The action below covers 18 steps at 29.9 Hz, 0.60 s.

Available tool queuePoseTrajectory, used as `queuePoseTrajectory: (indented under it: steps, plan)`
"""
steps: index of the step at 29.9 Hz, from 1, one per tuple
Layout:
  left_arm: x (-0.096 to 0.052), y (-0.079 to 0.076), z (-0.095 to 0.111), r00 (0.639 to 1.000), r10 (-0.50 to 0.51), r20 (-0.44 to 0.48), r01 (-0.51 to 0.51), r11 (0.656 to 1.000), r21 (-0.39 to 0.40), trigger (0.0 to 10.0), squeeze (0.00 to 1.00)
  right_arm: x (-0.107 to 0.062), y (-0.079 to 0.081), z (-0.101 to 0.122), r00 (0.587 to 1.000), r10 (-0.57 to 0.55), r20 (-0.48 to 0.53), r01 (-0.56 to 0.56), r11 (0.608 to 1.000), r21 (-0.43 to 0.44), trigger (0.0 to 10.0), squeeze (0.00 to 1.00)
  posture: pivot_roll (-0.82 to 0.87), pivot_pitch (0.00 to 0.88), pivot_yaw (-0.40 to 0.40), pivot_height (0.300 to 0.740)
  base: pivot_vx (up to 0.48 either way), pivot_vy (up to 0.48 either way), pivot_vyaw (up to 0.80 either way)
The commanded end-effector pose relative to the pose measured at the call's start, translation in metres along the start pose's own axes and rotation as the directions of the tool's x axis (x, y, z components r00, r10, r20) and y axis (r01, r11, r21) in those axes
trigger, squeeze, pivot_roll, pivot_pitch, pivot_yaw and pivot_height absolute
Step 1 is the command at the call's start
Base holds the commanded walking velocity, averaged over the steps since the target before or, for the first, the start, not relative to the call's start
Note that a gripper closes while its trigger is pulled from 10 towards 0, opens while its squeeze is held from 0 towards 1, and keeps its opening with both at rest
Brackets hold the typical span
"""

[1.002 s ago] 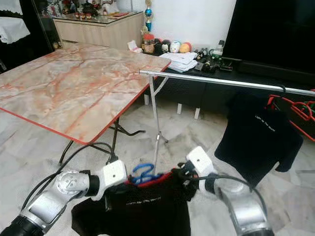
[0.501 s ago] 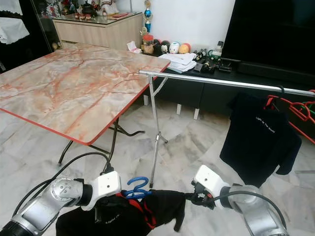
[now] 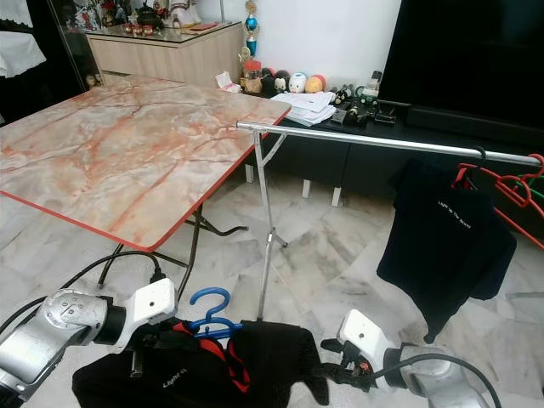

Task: Hang hanger

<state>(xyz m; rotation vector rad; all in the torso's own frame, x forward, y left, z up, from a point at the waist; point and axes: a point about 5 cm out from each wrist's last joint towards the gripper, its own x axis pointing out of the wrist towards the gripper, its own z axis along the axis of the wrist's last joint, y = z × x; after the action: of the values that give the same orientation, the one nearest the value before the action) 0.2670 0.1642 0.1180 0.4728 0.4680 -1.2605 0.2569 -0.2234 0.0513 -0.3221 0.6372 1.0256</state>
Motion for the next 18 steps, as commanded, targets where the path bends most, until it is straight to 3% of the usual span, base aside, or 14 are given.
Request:
queuePoseTrajectory:
  steps: [1, 7, 18]
  plan:
    - [-0.007, 0.000, 0.012, 0.999, -0.011, 0.048, 0.010, 1.000, 0.026, 0.0, 0.00, -0.002, -0.001, -0.002, 1.000, 0.009, 0.022, -0.009, 1.000, 0.018, 10.0, 0.00, 0.10, 0.000, 0.020, 0.740, 0.000, 0.000, 0.00]
    - [-0.008, -0.005, 0.022, 0.993, -0.059, 0.100, 0.057, 0.998, 0.031, 0.0, 0.00, 0.002, 0.008, -0.007, 0.995, 0.093, 0.021, -0.093, 0.995, 0.022, 10.0, 0.00, 0.11, 0.000, 0.016, 0.740, 0.000, 0.000, 0.00]
    - [-0.012, -0.008, 0.035, 0.988, -0.121, 0.091, 0.115, 0.991, 0.075, 0.0, 0.00, 0.012, -0.003, -0.006, 0.998, 0.054, -0.037, -0.055, 0.998, -0.023, 10.0, 0.00, 0.11, 0.000, 0.016, 0.740, 0.000, 0.000, 0.00]
